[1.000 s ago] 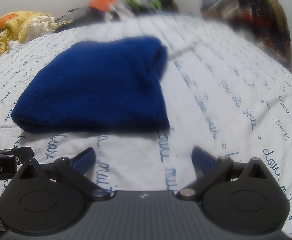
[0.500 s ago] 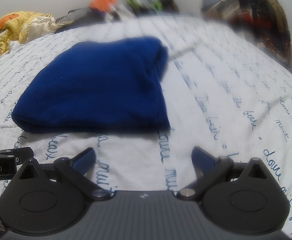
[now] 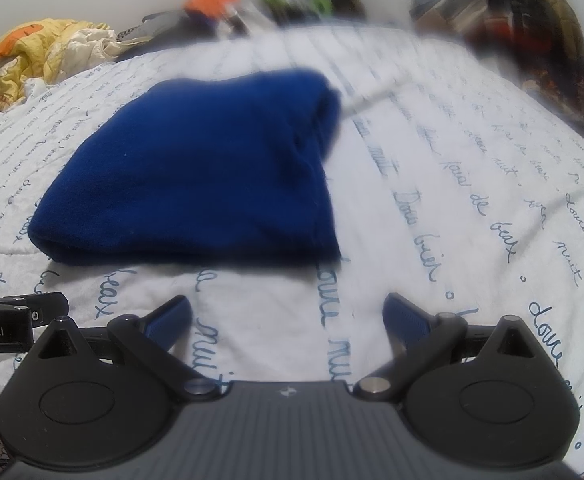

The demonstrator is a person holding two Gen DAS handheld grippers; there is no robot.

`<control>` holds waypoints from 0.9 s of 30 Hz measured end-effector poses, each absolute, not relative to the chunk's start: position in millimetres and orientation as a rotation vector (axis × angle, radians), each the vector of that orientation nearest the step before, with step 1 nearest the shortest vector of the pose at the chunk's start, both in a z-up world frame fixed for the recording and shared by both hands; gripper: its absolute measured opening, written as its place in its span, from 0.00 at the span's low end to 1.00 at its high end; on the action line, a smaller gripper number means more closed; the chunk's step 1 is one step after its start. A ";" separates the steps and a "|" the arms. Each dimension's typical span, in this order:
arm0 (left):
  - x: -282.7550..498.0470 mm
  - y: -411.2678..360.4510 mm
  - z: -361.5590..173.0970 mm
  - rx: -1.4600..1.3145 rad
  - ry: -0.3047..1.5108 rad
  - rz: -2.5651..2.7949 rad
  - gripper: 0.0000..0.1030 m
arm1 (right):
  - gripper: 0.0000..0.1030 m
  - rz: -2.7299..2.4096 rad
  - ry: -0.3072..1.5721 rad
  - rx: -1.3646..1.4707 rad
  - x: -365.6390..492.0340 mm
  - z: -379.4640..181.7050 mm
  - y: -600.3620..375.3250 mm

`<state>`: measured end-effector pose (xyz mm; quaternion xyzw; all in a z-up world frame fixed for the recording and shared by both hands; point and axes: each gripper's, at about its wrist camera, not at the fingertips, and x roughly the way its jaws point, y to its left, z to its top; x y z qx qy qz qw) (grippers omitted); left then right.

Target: Fold small clothes

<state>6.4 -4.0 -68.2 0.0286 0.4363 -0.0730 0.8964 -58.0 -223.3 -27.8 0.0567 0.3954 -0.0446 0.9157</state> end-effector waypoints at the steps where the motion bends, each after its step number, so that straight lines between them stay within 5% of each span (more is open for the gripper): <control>1: 7.1 -3.3 -67.6 0.056 0.905 -0.147 1.00 | 1.00 -0.090 0.815 0.126 -57.9 -27.4 -225.2; 27: 8.1 -1.1 -65.2 0.060 0.919 -0.128 1.00 | 1.00 -0.069 0.810 0.106 -59.9 -21.9 -227.1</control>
